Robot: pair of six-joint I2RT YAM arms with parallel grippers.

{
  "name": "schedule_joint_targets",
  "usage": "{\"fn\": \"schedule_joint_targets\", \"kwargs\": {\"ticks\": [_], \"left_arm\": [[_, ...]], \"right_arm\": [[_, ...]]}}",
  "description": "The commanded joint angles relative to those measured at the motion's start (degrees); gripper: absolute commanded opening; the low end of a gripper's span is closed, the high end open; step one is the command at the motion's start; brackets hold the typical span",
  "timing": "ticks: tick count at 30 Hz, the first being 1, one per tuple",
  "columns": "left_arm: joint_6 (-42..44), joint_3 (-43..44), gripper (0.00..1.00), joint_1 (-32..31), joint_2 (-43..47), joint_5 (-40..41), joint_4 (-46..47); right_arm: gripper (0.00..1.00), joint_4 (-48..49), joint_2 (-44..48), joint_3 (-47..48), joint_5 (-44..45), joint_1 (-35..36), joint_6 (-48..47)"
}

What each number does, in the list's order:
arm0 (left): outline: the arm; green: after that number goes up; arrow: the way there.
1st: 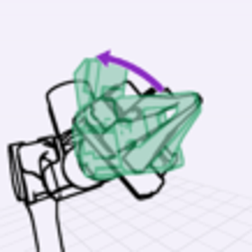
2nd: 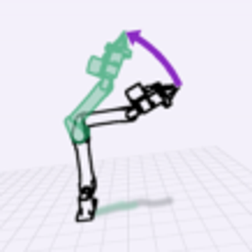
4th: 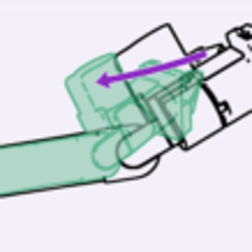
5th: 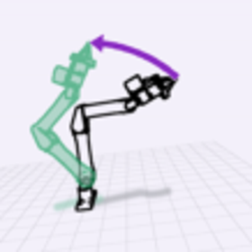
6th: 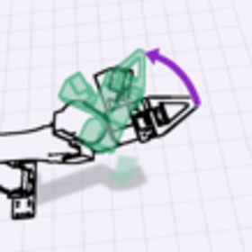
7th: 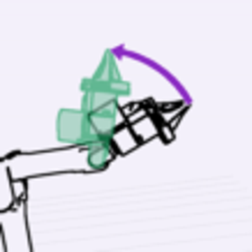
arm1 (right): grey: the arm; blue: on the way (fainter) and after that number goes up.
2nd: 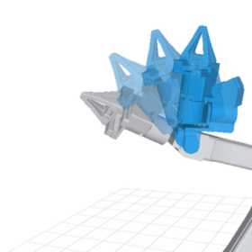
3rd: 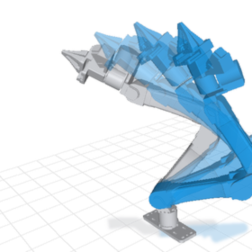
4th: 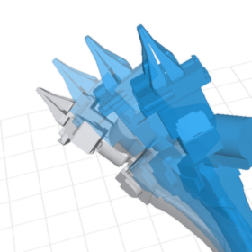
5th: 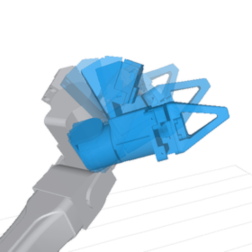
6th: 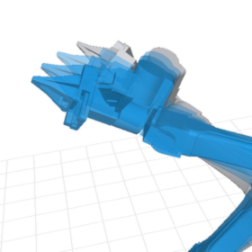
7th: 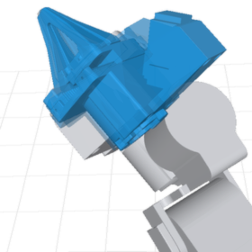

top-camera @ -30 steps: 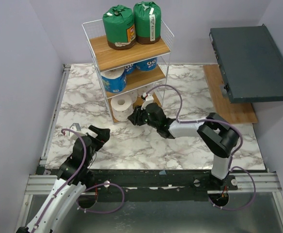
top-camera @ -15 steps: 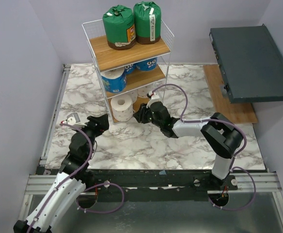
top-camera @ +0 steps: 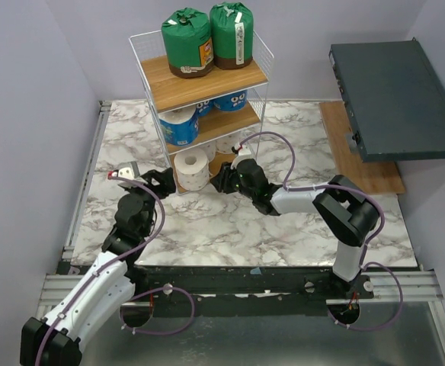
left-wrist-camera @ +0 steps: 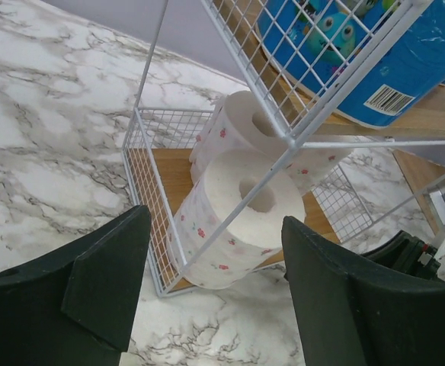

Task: Place and organize the paper towels onto the shelf
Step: Place the paper towel on the shelf.

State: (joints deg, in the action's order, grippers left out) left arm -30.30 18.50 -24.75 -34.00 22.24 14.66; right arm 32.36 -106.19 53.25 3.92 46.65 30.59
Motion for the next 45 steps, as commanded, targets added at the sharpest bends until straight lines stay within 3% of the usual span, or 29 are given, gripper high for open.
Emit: {"fn": "schedule_joint_targets", "kwargs": {"ticks": [1,14,29,45], "left_arm": [[8.54,2.95,0.68,0.23,-3.07,-2.34,7.05],[7.73,5.44,0.45,0.23,-11.57,-5.22,9.90],[6.70,6.15,0.00,0.23,-13.57,-7.55,10.60],[5.00,5.67,0.00,0.24,-13.82,-10.45,10.39]], "right_arm": [[0.38,2.98,-1.31,0.59,-1.90,-0.23,1.03],[0.37,2.18,-3.50,1.16,-0.98,-0.37,-0.01],[0.35,3.38,-9.30,6.49,-6.13,-0.42,0.13],[0.34,3.23,-15.05,12.92,-9.15,-0.24,2.78]]}}
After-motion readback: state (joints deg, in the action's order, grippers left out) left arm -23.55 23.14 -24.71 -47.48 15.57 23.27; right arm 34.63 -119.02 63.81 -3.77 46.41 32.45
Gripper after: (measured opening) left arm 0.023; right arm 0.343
